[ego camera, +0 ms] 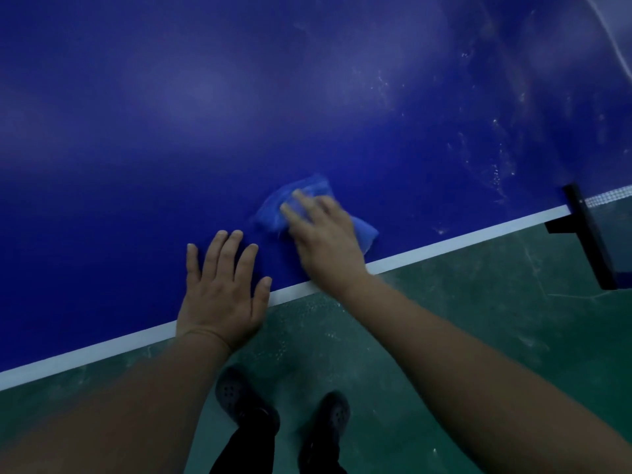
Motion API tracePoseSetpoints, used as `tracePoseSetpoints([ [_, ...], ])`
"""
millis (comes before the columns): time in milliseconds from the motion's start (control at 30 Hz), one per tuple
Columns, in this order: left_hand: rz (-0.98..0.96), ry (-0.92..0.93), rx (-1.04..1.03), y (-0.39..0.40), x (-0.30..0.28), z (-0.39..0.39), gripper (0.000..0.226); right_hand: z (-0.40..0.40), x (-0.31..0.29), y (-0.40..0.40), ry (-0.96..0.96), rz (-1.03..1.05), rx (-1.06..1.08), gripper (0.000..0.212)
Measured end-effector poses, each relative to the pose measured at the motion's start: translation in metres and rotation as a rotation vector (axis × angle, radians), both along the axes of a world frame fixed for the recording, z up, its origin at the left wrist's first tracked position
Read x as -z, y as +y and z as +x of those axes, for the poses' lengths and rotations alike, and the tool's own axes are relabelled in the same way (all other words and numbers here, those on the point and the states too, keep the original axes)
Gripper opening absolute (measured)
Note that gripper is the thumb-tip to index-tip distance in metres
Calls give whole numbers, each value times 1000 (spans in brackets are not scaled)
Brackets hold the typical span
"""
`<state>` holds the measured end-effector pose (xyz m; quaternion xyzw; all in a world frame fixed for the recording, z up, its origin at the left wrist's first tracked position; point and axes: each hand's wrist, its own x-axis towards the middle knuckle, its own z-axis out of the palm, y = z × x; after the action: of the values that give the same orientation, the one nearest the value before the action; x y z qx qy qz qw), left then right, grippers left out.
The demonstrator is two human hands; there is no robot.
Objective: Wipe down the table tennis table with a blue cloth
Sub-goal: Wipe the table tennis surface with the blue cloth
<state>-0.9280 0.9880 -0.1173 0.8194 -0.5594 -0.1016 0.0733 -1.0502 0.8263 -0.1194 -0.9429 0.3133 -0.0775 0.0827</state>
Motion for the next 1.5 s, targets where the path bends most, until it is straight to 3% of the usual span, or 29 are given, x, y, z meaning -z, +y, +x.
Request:
tracePoseSetpoints([
  [67, -8, 9, -2, 0, -1, 1, 63, -18, -1, -13, 48, 26, -154, 45],
  [100, -4, 16, -3, 0, -1, 1, 64, -31, -1, -33, 52, 24, -85, 45],
  [200, 4, 27, -2, 1, -4, 2, 64, -63, -12, -98, 132, 29, 449, 45],
  [267, 4, 40, -3, 0, -5, 2, 64, -57, -17, -98, 128, 52, 595, 44],
  [400, 0, 59, -11, 0, -7, 2, 62, -16, -8, -28, 44, 78, 166, 42],
  [600, -31, 132, -36, 1, -12, 3, 61, -11, -10, -42, 260, 122, -199, 51],
  [800, -150, 153, -88, -24, -21, 26, 51, 31, -12, -112, 289, 71, -404, 52],
  [1067, -154, 115, -383, -170, -33, 137, 62, 128, -6, -233, 267, 21, -664, 51],
  [1200, -107, 41, -397, -213, -26, 182, 69, 195, -11, -296, 198, 0, -545, 48],
  [1300, -115, 16, -498, -225, -20, 201, 71, 215, -10, -296, 163, 17, -398, 49],
  [1400, -127, 3, -534, -232, -14, 211, 69, 178, 3, -263, 100, 4, -740, 52],
  [1500, -69, -19, -492, -236, -7, 221, 70, 194, 1, -297, 117, -34, -969, 54],
])
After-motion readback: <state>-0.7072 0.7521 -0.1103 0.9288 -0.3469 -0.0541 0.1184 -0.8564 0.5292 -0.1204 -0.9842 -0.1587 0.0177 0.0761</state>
